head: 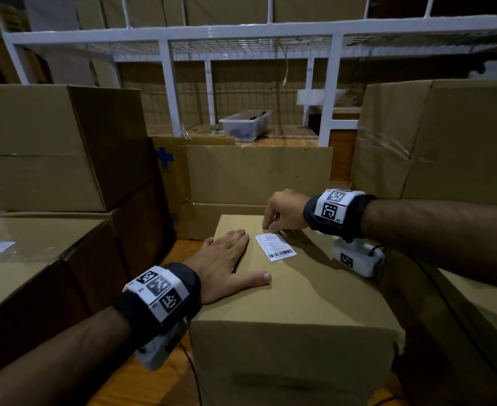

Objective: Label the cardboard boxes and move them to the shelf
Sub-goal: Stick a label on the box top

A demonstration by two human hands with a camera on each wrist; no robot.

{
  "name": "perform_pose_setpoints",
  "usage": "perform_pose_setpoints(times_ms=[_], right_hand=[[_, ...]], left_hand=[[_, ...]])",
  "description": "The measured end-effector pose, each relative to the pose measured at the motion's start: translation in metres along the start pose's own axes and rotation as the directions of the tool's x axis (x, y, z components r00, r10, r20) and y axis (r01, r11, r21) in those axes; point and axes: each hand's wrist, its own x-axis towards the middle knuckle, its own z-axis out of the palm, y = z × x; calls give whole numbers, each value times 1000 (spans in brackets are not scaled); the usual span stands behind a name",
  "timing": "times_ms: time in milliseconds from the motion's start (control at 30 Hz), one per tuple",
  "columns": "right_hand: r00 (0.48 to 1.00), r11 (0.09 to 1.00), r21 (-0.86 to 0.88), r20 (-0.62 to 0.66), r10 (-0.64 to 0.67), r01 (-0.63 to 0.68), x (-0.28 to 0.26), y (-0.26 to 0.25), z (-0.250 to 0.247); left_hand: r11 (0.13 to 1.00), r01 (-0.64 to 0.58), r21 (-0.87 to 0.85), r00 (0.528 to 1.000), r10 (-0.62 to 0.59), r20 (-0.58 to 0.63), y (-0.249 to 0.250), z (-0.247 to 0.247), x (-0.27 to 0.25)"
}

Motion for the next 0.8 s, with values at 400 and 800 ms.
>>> perform_pose_setpoints(times_ms=[400,800], right_hand=[[999,998,-36,-11,-50,49,11,-7,3],[988,984,-97,-2,-152,151,13,-11,1]], left_hand=[[1000,-7,-21,1000,7,-19,-1,1,0],[999,3,-37,1000,-3,-11,0,0,-1]])
